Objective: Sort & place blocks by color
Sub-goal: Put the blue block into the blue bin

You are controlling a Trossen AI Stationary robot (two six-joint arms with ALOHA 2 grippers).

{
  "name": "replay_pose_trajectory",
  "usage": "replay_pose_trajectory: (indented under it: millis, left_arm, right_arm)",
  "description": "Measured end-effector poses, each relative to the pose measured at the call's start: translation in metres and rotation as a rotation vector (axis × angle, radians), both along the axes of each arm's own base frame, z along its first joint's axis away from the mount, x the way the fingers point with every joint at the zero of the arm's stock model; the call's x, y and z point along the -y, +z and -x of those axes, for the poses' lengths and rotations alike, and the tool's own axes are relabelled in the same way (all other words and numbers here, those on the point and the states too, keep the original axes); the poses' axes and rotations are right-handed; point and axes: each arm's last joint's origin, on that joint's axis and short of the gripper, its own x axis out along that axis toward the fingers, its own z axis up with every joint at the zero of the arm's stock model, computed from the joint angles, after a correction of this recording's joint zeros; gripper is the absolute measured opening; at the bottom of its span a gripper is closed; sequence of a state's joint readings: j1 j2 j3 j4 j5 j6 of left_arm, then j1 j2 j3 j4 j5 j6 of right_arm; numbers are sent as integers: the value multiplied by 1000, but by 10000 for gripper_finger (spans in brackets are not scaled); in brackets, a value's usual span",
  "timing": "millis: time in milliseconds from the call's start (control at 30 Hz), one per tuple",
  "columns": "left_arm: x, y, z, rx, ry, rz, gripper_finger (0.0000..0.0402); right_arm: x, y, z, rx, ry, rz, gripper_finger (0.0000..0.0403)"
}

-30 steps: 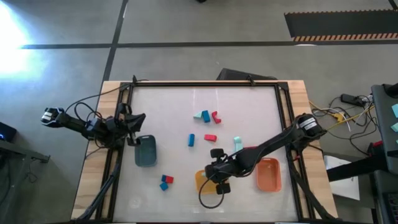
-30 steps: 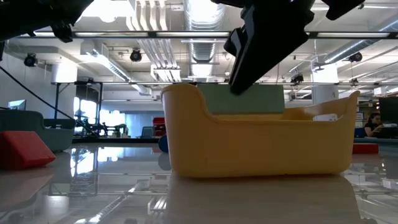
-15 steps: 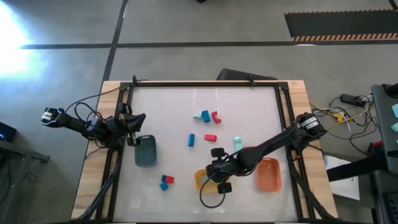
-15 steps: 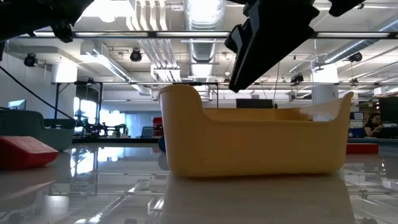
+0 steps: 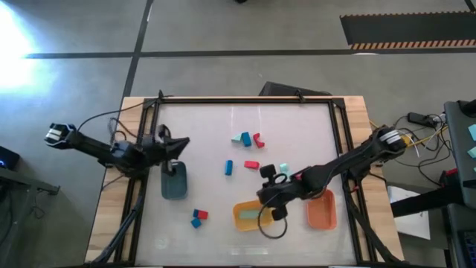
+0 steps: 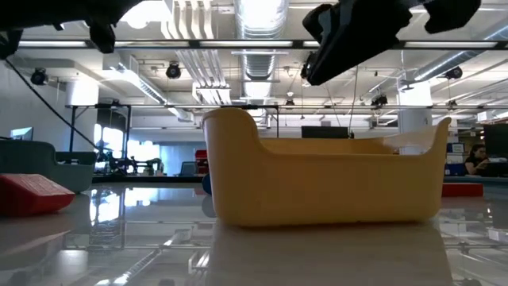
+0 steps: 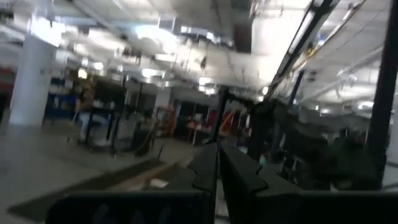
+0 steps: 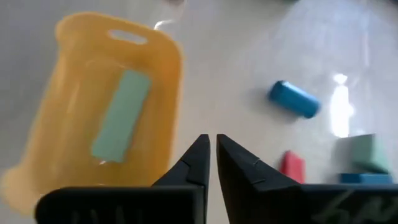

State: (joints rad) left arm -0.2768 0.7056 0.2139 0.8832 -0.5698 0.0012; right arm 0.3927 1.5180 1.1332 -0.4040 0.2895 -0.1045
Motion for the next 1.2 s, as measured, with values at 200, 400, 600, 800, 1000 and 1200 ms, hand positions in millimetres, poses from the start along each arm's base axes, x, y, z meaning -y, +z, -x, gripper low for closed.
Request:
replay_pose_trajectory:
  millis: [200, 400, 600, 800, 1000, 1200]
  left_arm:
    - [7, -7, -34, -193, 69, 154, 3]
    - [17, -7, -70, -419, 91, 335, 3]
    - [25, -5, -100, -704, 219, 487, 1]
    - [33, 2, -135, -910, 267, 645, 0]
    - [36, -6, -166, -1012, 220, 750, 0]
    - [23, -18, -182, -1038, 237, 829, 15]
  right_arm:
    - [27, 11, 19, 262, 46, 20, 9]
    - [58, 28, 47, 503, 38, 72, 9]
    - [76, 41, 73, 632, 28, 130, 9]
    - [84, 42, 99, 685, 50, 177, 9]
    - [89, 40, 123, 808, 41, 180, 9]
    - [93, 39, 140, 849, 28, 179, 9]
